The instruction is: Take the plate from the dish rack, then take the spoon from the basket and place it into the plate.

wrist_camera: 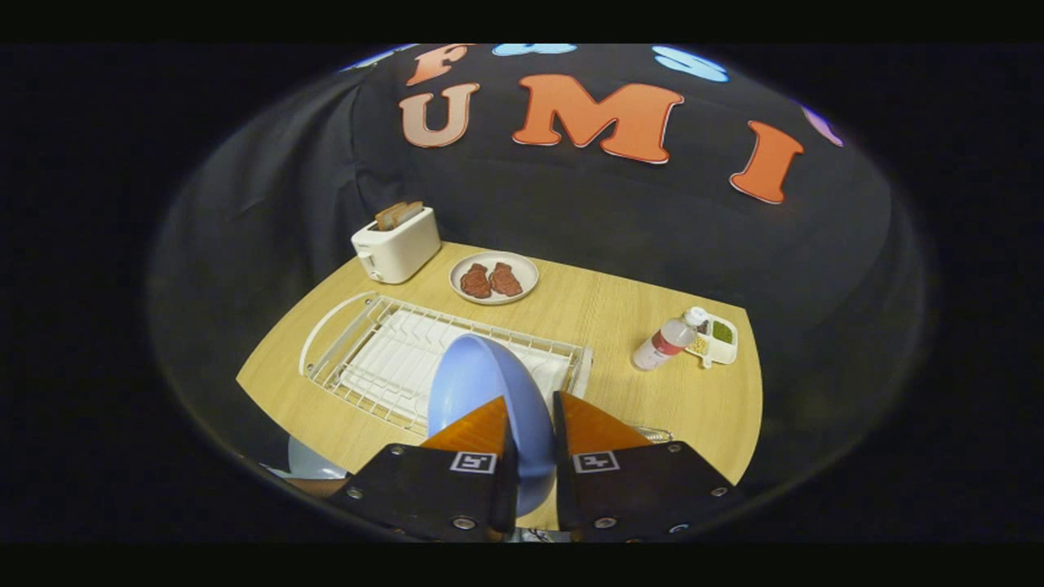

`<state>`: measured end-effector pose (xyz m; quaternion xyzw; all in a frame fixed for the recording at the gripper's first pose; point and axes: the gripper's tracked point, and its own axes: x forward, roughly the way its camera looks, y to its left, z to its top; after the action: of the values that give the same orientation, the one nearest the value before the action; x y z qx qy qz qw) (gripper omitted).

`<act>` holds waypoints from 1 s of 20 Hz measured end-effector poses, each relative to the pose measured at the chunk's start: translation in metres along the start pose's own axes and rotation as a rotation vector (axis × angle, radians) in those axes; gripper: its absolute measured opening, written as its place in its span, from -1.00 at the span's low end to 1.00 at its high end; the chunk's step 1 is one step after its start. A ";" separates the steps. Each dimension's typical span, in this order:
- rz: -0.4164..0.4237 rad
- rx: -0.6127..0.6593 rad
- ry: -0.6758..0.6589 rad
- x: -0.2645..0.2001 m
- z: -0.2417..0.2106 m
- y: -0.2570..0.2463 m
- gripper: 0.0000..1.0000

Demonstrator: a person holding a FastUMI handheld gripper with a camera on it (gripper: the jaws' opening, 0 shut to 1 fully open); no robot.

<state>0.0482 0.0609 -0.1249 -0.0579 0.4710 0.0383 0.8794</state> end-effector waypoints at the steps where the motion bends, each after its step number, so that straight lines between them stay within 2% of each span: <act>1: 0.015 0.006 -0.001 -0.004 -0.013 0.003 -0.60; 7: 0.090 0.070 0.017 -0.003 -0.089 0.009 -0.61; 18: 0.207 0.360 0.035 0.033 -0.189 0.010 -0.62; 20: 0.194 0.396 0.036 0.042 -0.206 0.006 -0.62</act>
<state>-0.0994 0.0386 -0.2736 0.1610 0.4885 0.0284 0.8571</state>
